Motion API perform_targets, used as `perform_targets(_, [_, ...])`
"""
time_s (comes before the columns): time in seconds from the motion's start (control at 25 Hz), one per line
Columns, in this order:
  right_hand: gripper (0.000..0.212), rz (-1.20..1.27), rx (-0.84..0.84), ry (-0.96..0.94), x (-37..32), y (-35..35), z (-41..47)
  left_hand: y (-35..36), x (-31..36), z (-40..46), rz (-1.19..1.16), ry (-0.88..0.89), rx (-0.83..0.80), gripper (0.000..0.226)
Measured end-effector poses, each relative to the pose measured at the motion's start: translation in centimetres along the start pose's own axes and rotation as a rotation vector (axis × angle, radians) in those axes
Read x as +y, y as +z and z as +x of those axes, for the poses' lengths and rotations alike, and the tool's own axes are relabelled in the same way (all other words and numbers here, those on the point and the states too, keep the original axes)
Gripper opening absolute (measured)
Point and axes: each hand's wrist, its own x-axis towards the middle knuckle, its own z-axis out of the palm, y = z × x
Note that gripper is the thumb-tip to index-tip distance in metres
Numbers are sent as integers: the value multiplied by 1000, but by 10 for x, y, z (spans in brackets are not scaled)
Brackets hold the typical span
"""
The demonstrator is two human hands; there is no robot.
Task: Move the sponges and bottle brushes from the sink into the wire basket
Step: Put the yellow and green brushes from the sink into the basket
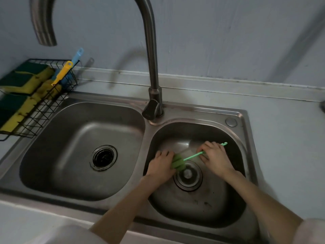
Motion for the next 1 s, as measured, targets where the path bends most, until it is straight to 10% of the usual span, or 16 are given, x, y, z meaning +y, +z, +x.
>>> perform_targets(1.0, [19,91,180,-236,-308,-33,67,-202,-238,-134,35,-91,494,30])
